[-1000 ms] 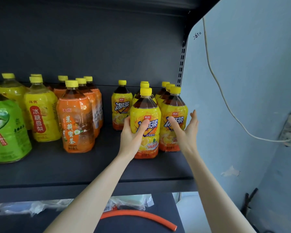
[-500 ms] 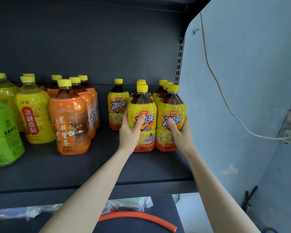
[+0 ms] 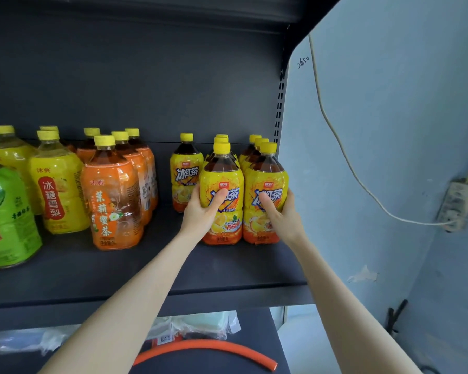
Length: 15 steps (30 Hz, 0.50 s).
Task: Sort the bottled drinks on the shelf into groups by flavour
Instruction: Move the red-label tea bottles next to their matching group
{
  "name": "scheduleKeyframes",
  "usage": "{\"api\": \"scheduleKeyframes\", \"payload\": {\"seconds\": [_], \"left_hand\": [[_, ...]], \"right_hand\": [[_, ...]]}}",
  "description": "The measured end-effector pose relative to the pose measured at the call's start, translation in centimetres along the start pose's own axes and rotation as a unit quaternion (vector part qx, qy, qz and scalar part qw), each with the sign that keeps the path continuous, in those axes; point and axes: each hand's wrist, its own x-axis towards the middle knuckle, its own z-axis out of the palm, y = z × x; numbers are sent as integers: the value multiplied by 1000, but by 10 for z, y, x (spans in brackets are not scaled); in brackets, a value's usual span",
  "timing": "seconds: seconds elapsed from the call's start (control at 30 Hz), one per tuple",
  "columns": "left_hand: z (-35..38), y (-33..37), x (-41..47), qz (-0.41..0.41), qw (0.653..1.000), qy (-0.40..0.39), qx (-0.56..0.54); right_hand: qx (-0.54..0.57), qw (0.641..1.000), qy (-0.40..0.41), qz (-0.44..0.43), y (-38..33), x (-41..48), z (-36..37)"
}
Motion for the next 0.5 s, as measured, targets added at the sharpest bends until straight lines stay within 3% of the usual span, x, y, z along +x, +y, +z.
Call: {"api": "scheduleKeyframes", "payload": {"seconds": [0.13, 0.27, 0.5], "left_hand": [[-17, 18, -11, -14, 994, -50, 91], [-45, 28, -35, 19, 960, -56, 273], [-114, 66, -83, 118, 911, 18, 396]], "right_hand": [[-149, 989, -1, -17, -16, -20, -12], [-284, 956, 15, -72, -36, -46, -25], [-296, 939, 3, -177, -86, -79, 15]]}}
